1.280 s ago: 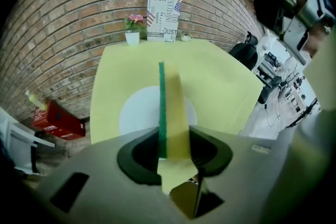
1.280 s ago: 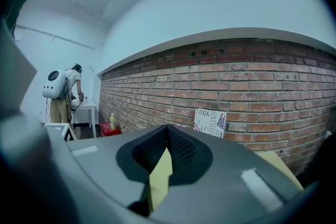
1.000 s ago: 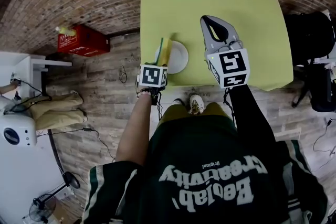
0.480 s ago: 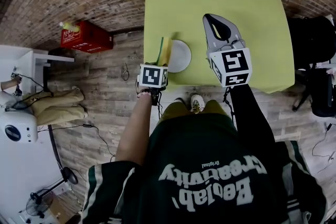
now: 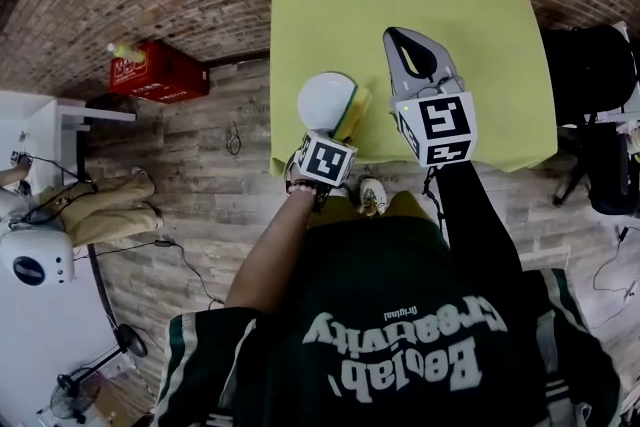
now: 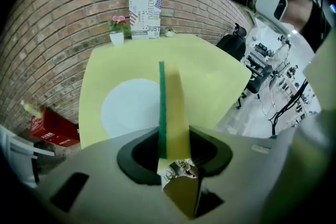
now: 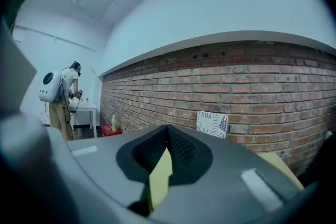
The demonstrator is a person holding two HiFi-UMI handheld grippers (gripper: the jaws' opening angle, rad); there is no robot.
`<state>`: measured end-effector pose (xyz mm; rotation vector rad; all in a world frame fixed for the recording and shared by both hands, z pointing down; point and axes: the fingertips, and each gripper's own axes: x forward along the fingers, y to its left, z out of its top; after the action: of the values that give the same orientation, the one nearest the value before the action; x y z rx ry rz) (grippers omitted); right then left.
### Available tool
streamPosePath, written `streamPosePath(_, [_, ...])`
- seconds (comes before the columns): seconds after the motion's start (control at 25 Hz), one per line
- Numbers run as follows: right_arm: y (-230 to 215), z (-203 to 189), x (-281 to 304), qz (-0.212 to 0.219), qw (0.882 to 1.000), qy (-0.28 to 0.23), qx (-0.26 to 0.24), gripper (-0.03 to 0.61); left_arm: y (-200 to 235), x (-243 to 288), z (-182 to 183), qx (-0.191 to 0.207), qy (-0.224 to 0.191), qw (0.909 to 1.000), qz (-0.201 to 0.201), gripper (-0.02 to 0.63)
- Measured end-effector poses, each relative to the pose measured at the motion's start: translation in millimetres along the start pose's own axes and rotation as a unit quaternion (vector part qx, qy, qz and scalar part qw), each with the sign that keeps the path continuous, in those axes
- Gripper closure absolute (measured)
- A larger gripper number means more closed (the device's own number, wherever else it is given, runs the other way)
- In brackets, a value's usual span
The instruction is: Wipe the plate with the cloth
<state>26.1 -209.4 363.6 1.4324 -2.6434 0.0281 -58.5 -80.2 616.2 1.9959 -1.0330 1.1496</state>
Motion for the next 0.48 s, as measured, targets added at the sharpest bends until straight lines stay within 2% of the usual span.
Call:
streamPosePath(0.08, [0, 0, -3, -0.003, 1.0, 0.0, -0.001, 0.566, 8, -2, -1, -0.006, -0.001, 0.9999, 0.008, 0.477])
streamPosePath(0.24, [7, 3, -5, -0.002, 1.0, -0.003, -0.005, 0.566, 33, -17, -23, -0.038, 0.025, 0.9982, 0.037, 0.477])
streamPosePath(0.48, [21, 7, -4, 0.009, 1.0, -0.006, -0.01, 0.566, 61, -31, -42, -0.087, 0.006, 0.9951, 0.047, 0.477])
